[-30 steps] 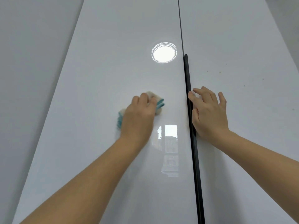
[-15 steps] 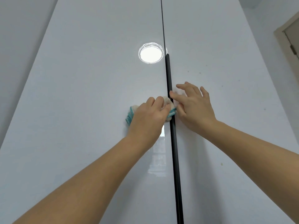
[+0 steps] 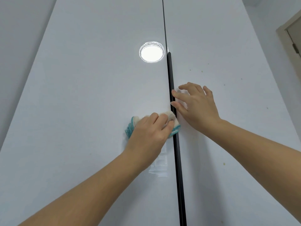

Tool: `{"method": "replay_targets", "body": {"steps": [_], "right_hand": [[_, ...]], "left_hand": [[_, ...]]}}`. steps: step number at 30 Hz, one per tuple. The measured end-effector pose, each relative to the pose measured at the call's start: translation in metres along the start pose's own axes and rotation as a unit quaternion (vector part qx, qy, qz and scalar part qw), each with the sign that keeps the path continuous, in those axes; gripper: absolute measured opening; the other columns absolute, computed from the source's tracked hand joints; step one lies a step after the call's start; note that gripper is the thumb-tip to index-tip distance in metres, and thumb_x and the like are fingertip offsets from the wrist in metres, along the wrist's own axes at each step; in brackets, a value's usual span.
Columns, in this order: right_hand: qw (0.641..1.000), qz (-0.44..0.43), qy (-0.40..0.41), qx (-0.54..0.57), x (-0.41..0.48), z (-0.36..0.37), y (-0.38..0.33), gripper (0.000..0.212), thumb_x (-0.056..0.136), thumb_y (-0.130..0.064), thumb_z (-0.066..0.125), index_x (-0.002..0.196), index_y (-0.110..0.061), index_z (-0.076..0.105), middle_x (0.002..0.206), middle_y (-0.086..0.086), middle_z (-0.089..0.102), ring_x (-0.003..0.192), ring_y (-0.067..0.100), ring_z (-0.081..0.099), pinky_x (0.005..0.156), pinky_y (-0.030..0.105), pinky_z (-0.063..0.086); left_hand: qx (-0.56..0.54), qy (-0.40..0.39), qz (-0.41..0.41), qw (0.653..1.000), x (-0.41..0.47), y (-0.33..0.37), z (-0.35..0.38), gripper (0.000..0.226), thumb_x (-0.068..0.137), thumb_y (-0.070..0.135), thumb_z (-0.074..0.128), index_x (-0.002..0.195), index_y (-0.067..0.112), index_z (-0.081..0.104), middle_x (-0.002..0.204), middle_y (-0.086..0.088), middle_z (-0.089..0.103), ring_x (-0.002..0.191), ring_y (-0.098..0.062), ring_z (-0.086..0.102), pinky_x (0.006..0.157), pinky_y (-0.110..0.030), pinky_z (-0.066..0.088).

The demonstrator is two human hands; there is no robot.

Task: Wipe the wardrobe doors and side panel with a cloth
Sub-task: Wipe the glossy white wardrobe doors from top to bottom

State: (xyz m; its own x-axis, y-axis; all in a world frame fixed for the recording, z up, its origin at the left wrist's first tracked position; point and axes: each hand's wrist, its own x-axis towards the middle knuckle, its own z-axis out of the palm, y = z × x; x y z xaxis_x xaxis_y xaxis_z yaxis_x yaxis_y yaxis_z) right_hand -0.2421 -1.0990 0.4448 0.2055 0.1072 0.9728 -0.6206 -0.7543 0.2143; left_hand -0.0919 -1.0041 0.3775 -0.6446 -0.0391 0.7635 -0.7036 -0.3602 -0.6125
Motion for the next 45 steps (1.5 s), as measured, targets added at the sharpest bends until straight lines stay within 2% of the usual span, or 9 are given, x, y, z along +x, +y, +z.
{"method": "replay_targets", "body": {"steps": [6, 9, 17, 25, 28, 33, 39, 41, 45], "right_hand": [[0.998, 0.021, 0.059, -0.015, -0.003, 0.006, -0.014, 0.033, 0.097, -0.037, 0.05, 0.123, -0.021, 0.063, 0.132, 0.005, 0.054, 0.131, 0.026, 0.04, 0.111, 0.054, 0.018], [0.995, 0.039, 0.088, -0.037, -0.003, 0.012, -0.025, 0.03, 0.097, -0.034, 0.05, 0.116, -0.016, 0.065, 0.129, 0.005, 0.056, 0.13, 0.027, 0.043, 0.108, 0.056, 0.023], [0.99, 0.121, 0.056, -0.044, -0.008, 0.026, -0.047, 0.042, 0.099, -0.036, 0.039, 0.133, -0.011, 0.046, 0.15, 0.004, 0.037, 0.143, 0.029, 0.023, 0.112, 0.058, 0.011], [0.989, 0.13, 0.056, -0.043, -0.012, 0.028, -0.045, 0.04, 0.099, -0.034, 0.039, 0.133, -0.013, 0.044, 0.144, 0.009, 0.039, 0.14, 0.032, 0.025, 0.11, 0.062, 0.013], [0.99, 0.122, 0.065, -0.04, -0.012, 0.03, -0.044, 0.037, 0.1, -0.033, 0.039, 0.131, -0.012, 0.045, 0.143, 0.012, 0.04, 0.138, 0.033, 0.026, 0.109, 0.063, 0.013], [0.989, 0.121, 0.085, -0.021, -0.013, 0.031, -0.042, 0.046, 0.095, -0.039, 0.028, 0.129, -0.012, 0.044, 0.14, 0.013, 0.04, 0.136, 0.035, 0.028, 0.109, 0.064, 0.013], [0.989, 0.105, 0.101, 0.004, -0.013, 0.036, -0.043, 0.042, 0.097, -0.033, 0.032, 0.13, -0.01, 0.044, 0.14, 0.012, 0.042, 0.135, 0.033, 0.03, 0.111, 0.061, 0.011], [0.988, 0.106, 0.114, 0.025, -0.013, 0.038, -0.044, 0.038, 0.099, -0.027, 0.035, 0.131, -0.009, 0.045, 0.14, 0.011, 0.042, 0.134, 0.032, 0.031, 0.112, 0.059, 0.011], [0.984, 0.115, 0.13, 0.046, -0.014, 0.04, -0.042, 0.036, 0.1, -0.022, 0.033, 0.132, -0.014, 0.047, 0.141, 0.008, 0.041, 0.134, 0.029, 0.032, 0.113, 0.055, 0.01]], "left_hand": [[-0.019, -0.02, 0.017, 0.999, -0.024, 0.014, -0.01, 0.047, 0.085, -0.005, 0.03, 0.111, 0.003, 0.068, 0.092, -0.009, 0.061, 0.077, -0.026, 0.052, 0.071, -0.034, 0.035], [-0.016, -0.03, 0.051, 0.998, -0.038, 0.018, -0.014, 0.041, 0.085, -0.006, 0.037, 0.113, 0.004, 0.066, 0.096, -0.008, 0.059, 0.078, -0.025, 0.05, 0.071, -0.035, 0.036], [0.029, -0.026, 0.099, 0.994, -0.052, -0.021, -0.034, 0.031, 0.088, -0.003, 0.051, 0.11, 0.01, 0.069, 0.092, -0.006, 0.06, 0.072, -0.024, 0.053, 0.059, -0.034, 0.038], [0.116, -0.053, -0.133, 0.983, -0.131, -0.12, -0.095, 0.045, 0.08, -0.006, 0.058, 0.122, 0.009, 0.065, 0.097, -0.017, 0.059, 0.077, -0.034, 0.051, 0.057, -0.041, 0.042], [0.16, -0.067, -0.232, 0.957, -0.164, -0.144, -0.123, 0.048, 0.082, -0.004, 0.056, 0.129, 0.008, 0.06, 0.104, -0.019, 0.055, 0.083, -0.036, 0.047, 0.06, -0.045, 0.044], [0.211, -0.077, -0.306, 0.925, -0.169, -0.143, -0.127, 0.048, 0.084, -0.007, 0.056, 0.131, 0.003, 0.055, 0.105, -0.022, 0.053, 0.081, -0.038, 0.046, 0.058, -0.045, 0.041], [0.185, -0.075, -0.51, 0.837, -0.138, -0.127, -0.121, 0.039, 0.087, -0.003, 0.054, 0.126, 0.003, 0.057, 0.108, -0.023, 0.05, 0.091, -0.04, 0.049, 0.064, -0.043, 0.037], [0.177, -0.07, -0.518, 0.834, -0.133, -0.119, -0.119, 0.038, 0.09, 0.0, 0.052, 0.127, 0.004, 0.056, 0.11, -0.021, 0.049, 0.093, -0.039, 0.049, 0.065, -0.039, 0.032], [0.154, -0.053, -0.454, 0.876, -0.122, -0.089, -0.103, 0.039, 0.088, 0.0, 0.057, 0.126, 0.005, 0.058, 0.102, -0.019, 0.052, 0.085, -0.036, 0.051, 0.056, -0.034, 0.033]]}}
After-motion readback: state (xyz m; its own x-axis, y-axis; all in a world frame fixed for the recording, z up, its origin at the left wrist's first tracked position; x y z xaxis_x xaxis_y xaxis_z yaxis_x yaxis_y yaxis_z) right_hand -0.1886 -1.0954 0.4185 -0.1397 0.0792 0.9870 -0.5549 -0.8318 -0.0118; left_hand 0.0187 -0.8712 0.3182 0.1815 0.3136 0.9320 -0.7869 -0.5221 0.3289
